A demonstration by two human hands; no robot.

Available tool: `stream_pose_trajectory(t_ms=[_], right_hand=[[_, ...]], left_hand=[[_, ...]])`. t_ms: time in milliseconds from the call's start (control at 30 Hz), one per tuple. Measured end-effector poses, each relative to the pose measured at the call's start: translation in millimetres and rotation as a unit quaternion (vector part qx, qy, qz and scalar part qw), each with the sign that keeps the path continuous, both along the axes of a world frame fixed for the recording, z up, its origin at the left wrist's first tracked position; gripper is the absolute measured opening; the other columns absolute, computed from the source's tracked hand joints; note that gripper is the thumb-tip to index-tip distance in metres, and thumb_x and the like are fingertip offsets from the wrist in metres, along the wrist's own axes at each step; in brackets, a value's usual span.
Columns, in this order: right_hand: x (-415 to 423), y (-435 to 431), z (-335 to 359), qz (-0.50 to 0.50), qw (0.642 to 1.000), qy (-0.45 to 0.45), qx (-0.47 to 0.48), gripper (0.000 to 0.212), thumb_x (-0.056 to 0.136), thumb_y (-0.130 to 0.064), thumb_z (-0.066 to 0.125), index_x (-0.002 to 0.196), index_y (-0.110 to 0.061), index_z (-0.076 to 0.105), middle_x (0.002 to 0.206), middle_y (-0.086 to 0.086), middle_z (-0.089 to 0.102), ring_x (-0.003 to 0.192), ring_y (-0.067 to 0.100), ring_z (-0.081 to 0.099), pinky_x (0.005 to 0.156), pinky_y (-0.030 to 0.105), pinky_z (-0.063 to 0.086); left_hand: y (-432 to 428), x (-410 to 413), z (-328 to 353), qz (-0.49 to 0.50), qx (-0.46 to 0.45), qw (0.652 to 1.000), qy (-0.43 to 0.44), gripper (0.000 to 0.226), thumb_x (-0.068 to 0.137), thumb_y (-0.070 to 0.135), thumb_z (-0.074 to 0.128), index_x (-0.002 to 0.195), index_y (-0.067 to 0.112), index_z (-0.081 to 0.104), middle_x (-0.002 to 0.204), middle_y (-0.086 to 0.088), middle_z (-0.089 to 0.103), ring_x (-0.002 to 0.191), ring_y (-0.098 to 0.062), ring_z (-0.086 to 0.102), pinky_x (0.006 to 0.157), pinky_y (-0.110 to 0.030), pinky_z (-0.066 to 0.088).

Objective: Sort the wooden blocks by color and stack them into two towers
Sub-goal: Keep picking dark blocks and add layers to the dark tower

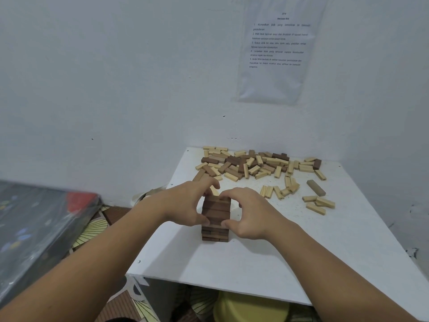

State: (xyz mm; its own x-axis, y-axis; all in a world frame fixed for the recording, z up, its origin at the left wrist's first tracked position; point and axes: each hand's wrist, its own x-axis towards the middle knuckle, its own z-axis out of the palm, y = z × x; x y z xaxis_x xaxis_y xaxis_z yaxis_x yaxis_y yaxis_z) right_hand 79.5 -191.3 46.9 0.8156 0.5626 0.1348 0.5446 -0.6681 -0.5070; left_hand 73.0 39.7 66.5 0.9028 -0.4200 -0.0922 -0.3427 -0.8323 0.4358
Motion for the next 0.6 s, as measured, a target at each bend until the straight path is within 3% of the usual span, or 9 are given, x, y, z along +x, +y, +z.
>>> stream_pose_trajectory(t_ms=[600], right_hand=[[-1.3,-0.5,-4.9,0.002,1.000,0.021,0.012,0.061,0.080,-0.038,0.078,0.136,-0.036,0.054,0.125,-0.017,0.057,0.101,0.003,0.044,0.090,0.029,0.044]], left_hand=[[3.1,-8.0,1.2,0.020,-0.001,1.000,0.011,0.088,0.080,0.035,0.086,0.148,0.038,0.030,0.131,0.015,0.054,0.124,-0.006,0.048,0.103,-0.030,0.042]])
